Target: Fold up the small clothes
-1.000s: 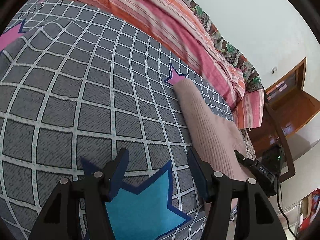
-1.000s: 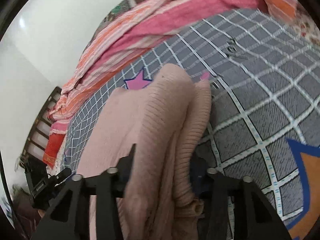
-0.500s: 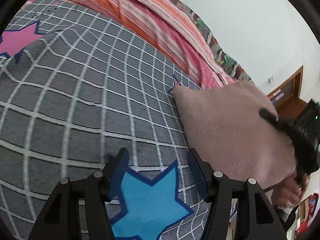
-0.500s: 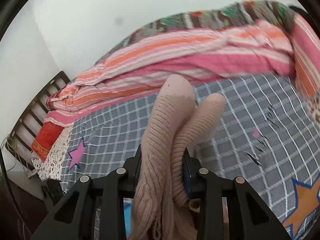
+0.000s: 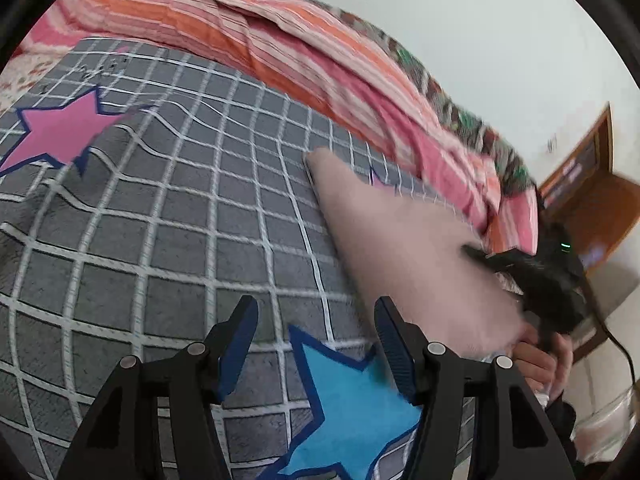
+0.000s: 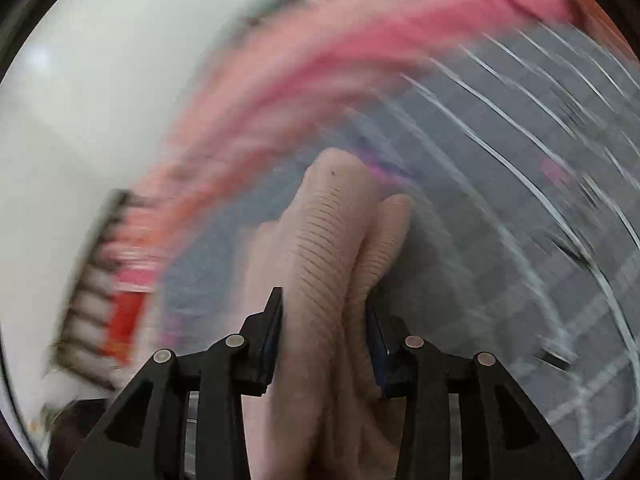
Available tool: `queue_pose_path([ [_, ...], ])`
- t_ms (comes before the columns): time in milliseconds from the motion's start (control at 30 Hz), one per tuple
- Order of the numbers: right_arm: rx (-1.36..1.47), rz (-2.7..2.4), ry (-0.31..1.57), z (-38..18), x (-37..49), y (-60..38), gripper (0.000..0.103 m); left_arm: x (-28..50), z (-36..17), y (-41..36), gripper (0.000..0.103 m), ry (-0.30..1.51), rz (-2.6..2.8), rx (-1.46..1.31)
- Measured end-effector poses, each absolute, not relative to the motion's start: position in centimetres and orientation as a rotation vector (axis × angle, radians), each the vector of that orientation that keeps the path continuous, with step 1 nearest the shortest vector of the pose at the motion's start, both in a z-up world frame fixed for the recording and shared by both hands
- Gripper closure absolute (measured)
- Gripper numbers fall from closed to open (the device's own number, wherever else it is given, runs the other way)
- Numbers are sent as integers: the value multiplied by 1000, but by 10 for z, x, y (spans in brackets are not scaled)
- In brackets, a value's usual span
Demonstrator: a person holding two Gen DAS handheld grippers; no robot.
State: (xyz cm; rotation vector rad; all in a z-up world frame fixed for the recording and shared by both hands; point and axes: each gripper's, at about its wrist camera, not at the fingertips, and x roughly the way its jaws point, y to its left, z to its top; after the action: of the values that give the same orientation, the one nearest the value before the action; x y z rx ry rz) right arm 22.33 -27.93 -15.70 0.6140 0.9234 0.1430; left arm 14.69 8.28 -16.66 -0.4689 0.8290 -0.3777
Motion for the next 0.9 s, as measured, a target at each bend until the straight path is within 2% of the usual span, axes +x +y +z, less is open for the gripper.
queue_pose_path([
  [133, 593, 202, 871, -155, 206, -299, 61, 149, -167, 55, 45, 847, -399, -386],
  [267, 281, 180, 776, -128, 187, -275, 61, 160, -157, 32, 45, 846, -437, -405],
  [400, 57, 208, 753, -142, 188, -257, 61, 173, -148, 4, 44, 853, -417, -382],
  [467, 81, 211, 770, -149, 186, -266, 61, 176, -145, -10, 37, 839, -359, -316],
  [500, 107, 214, 775, -150, 186, -270, 61, 177, -146, -14, 36, 840, -337, -293],
  [733, 71, 197, 769, -172, 182, -273, 58, 174, -165, -34, 34, 833, -295, -182],
  [900, 113, 204, 750, -180, 178, -280, 56, 171, -161, -38, 34, 813, -292, -146],
])
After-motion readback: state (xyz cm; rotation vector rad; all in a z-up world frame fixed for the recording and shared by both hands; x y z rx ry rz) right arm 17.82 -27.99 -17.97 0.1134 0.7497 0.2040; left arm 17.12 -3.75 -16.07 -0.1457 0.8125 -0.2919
